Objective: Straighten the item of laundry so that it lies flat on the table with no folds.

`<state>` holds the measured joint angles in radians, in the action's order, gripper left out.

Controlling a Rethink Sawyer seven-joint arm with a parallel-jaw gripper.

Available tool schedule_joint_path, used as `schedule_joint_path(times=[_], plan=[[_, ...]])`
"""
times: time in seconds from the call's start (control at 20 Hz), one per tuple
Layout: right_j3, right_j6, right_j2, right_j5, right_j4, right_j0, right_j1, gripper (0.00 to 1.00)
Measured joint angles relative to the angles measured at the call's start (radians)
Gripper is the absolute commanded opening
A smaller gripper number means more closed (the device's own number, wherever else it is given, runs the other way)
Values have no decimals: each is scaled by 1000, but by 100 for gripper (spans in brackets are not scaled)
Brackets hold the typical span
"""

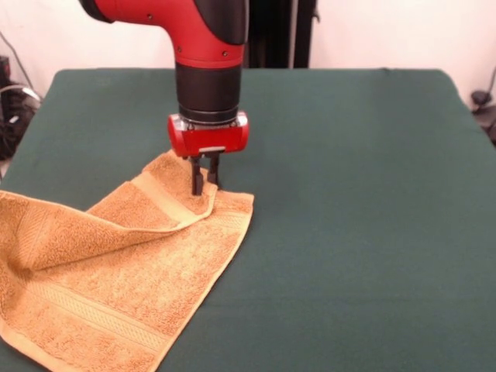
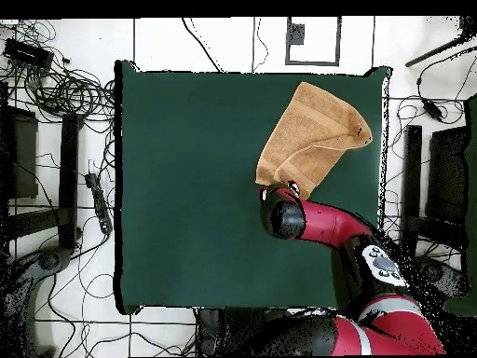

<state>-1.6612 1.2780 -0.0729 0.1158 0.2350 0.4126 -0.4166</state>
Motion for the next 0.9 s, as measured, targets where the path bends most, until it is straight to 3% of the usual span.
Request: schedule_joint_path(times=[0.65, 0.7, 0.9], plan=[[-4, 0, 4, -14, -3, -2, 1, 0], [-5, 0, 5, -17, -4, -2, 1, 100], [2, 0, 16, -35, -11, -1, 4, 100]])
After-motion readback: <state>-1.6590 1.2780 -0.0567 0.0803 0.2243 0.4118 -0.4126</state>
